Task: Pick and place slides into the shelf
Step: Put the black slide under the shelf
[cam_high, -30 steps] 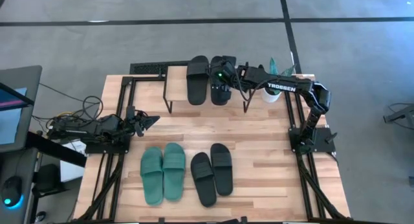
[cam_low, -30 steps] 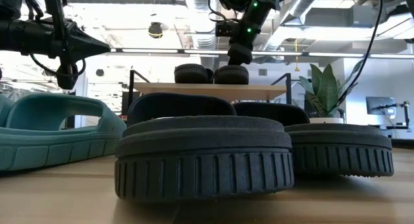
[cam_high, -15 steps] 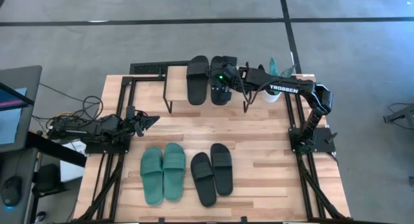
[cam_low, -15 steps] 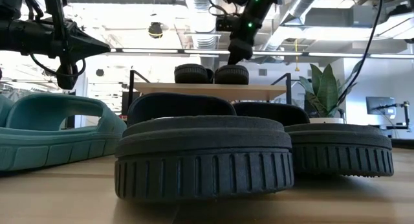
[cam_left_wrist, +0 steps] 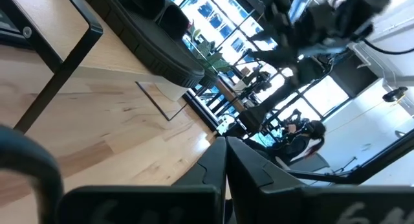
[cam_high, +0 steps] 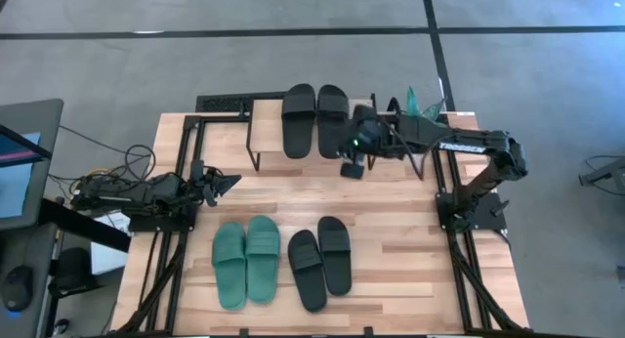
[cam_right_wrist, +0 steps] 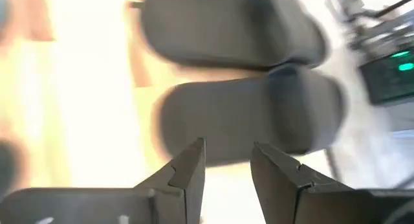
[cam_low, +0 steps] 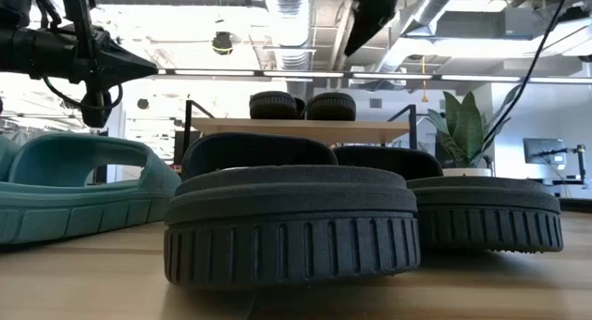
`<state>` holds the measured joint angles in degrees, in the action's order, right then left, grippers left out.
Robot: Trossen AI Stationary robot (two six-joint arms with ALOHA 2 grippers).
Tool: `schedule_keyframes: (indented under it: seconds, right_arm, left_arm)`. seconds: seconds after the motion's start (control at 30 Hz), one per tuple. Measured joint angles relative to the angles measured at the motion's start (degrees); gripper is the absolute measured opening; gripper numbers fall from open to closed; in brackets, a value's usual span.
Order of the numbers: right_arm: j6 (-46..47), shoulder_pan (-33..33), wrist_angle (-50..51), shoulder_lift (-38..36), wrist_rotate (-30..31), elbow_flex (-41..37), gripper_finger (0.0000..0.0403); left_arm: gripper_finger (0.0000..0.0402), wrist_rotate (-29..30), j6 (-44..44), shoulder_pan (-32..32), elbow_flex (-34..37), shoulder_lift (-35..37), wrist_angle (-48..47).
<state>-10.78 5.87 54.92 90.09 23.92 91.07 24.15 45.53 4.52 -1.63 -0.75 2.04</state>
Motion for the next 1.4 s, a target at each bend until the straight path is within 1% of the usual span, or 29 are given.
schedule_keyframes:
  seconds: [0.17, 0.3, 0.47, 0.63, 0.77, 0.83, 0.9, 1.1, 1.3, 1.4]
  right_arm:
    - [8.2, -9.3, 6.8, -0.9, -0.3, 0.0, 0.0114]
    - [14.6, -16.8, 10.2, -0.9, -0.5, 0.0, 0.0114]
    - [24.9, -24.4, 10.1, -0.9, -0.4, -0.2, 0.0114]
    - [35.3, -30.8, 10.0, -0.7, -0.1, -0.3, 0.0114]
    - [42.7, -35.5, 9.7, 0.9, -0.1, -0.4, 0.0114]
    - [46.5, -37.2, 8.5, 2.3, 0.1, -0.1, 0.0114]
    - [50.1, -39.4, 9.3, 4.3, -0.1, -0.4, 0.0114]
    - [59.9, -43.5, 9.2, 12.3, -0.1, -0.3, 0.0114]
    - [61.9, -44.0, 9.1, 18.0, 1.0, -0.3, 0.0114]
    - [61.8, -43.3, 7.2, 19.7, 3.5, -0.3, 0.0114]
  left_arm:
    - [0.0000, -0.1, -1.3, 0.0, 0.0, 0.0, 0.0]
    - [0.0000, -1.3, -1.4, 0.0, 0.0, 0.0, -0.1]
    - [0.0000, -2.9, -1.4, 0.0, 0.0, 0.0, -0.2]
    - [0.0000, -4.7, -1.4, 0.0, 0.0, 0.0, -0.2]
    - [0.0000, -6.7, -1.4, 0.0, 0.0, 0.0, -0.5]
    - [0.0000, -7.6, -1.4, 0.0, 0.0, 0.0, -1.0]
    - [0.0000, -8.3, -1.4, 0.0, 0.0, 0.0, -1.1]
    - [0.0000, -8.7, 0.3, 0.0, -0.1, -0.2, -1.3]
    - [0.0000, -8.7, 3.1, 0.0, -0.1, -0.2, -1.4]
    - [0.0000, -8.5, 5.8, 0.0, -0.1, -0.3, -1.4]
